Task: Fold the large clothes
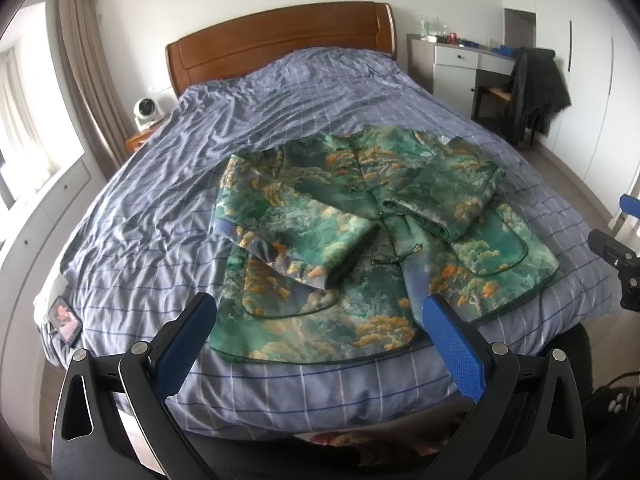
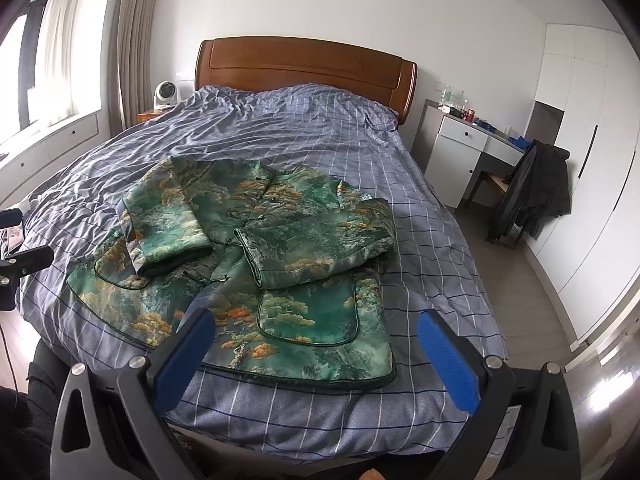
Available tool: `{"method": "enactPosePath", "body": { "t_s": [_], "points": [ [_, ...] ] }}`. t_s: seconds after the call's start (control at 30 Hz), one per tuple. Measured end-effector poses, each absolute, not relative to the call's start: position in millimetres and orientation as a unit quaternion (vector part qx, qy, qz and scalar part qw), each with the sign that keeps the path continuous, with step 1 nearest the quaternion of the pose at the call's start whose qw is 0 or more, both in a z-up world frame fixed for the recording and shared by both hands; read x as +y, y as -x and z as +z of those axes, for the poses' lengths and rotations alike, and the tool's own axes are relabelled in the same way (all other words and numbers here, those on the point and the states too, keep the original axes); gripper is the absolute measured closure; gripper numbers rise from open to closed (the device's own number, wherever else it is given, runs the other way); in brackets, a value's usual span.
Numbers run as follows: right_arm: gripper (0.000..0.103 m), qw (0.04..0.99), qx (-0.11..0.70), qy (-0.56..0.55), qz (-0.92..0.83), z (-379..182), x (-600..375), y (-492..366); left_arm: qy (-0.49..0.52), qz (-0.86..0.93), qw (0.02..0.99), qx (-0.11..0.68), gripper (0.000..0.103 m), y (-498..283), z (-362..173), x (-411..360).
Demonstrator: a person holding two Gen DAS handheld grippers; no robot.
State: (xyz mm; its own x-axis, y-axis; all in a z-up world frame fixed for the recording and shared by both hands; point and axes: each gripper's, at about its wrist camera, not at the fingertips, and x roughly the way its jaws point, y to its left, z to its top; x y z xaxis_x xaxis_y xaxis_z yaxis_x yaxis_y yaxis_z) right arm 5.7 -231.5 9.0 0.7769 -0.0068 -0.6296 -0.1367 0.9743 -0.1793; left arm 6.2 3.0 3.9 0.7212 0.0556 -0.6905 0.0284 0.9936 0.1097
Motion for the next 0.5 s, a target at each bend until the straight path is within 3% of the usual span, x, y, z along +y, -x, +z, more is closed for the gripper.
{"method": "enactPosePath", "body": {
  "t_s": [0.5],
  "points": [
    [0.000,0.936,0.332,0.107,0.038,8.1,-228.8,-6.4,-0.051,0.008,0.924,0.379,0.000,-8.8,1.5,1.2]
  ]
}}
